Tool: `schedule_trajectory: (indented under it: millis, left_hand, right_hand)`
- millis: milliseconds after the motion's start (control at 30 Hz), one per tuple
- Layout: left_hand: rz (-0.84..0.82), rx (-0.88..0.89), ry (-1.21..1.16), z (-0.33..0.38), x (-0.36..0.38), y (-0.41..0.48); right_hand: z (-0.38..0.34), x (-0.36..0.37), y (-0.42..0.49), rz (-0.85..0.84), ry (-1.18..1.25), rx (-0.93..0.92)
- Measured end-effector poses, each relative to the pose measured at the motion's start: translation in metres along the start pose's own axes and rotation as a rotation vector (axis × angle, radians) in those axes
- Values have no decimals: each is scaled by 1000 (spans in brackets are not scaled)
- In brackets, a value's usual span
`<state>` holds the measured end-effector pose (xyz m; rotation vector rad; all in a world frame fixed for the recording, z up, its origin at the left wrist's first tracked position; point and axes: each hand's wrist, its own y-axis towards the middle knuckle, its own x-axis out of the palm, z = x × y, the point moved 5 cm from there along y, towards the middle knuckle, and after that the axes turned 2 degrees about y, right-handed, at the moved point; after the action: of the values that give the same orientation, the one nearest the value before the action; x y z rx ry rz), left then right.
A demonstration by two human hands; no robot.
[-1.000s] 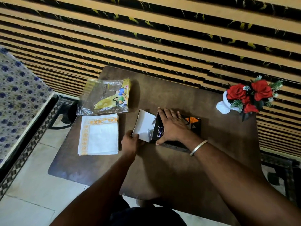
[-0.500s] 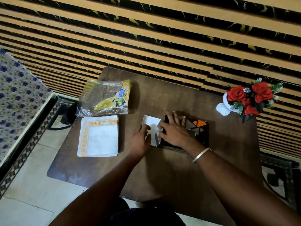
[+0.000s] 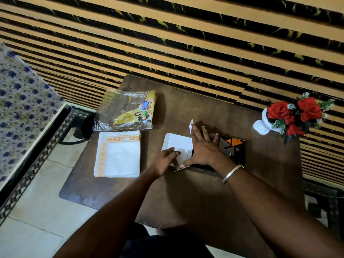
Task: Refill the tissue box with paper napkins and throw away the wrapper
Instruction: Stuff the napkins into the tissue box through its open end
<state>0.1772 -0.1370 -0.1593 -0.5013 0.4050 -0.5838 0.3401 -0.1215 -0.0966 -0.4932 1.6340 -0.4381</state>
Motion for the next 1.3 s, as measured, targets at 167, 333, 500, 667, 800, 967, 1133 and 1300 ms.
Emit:
schedule_trajectory:
  millis: [167,333,500,667,800,967,1133,1300]
  left_hand:
    - [12,77,298,-13,-3,2]
    - [105,149,405,-4,11,2]
    - [184,142,442,-9,16,9]
    - [204,178,413,2,-5,-8]
    - [834,139,434,2,-74,-45]
    - [1014,-448,249,-58,-156,-73]
    - [769,-660,-36,-160,-186,-44]
    - [720,-538,-166,-126,-190,-45]
  right_hand:
    - [0,-1,1,-105,0,32]
    - [0,-2,-2,-122,-80,33]
    - [-7,-4,-8,-41,-176,21]
    - [-12,-2,-5,-44,-220,27]
    - [-10,-1,-5,-9,-237,-2]
    - [-11,-1,-7,-36,-268,8]
    - [-11,-2,-9,-46,-245,18]
    - [-13,-2,-10,-46,-255,17]
